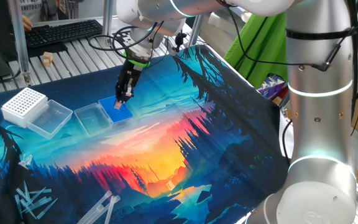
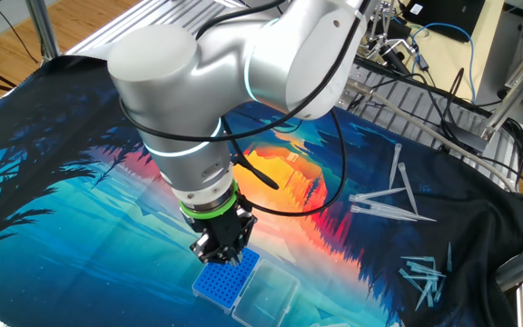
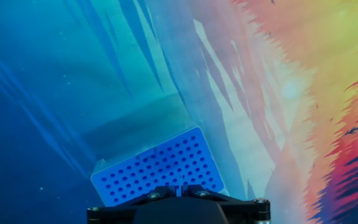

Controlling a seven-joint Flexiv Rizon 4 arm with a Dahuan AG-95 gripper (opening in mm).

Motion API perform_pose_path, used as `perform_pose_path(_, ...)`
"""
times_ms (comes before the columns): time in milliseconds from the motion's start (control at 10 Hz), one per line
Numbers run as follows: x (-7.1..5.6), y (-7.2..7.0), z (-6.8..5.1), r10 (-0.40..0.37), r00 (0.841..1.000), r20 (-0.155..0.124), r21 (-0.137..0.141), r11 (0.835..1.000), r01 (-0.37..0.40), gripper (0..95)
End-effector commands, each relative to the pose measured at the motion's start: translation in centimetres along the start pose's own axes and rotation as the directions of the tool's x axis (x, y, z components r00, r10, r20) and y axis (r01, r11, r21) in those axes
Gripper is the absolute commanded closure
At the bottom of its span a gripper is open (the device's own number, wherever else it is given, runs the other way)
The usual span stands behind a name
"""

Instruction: Insert a small pipette tip into the holder for small pipette tips

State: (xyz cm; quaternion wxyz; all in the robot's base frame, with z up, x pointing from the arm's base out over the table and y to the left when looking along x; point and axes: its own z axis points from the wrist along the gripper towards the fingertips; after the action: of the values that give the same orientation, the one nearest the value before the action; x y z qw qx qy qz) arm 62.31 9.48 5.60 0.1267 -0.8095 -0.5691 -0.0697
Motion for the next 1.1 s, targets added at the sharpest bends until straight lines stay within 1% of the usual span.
perform_pose_path(100, -0.02, -0.15, -0.1, -0.001, 1.0, -0.003, -0.001, 1.0, 0.001, 95.0)
perform_pose_path(600, -0.02, 0.11, -0.37, -0.065, 0.998, 0.0, -0.004, 0.998, 0.065, 95.0)
perform_pose_path(800, -0.04, 0.27, -0.53, -0.107, 0.994, 0.003, -0.005, 0.994, 0.107, 95.0)
perform_pose_path(1100, -0.03, 0.27, -0.53, -0.169, 0.986, 0.001, -0.017, 0.985, 0.169, 95.0)
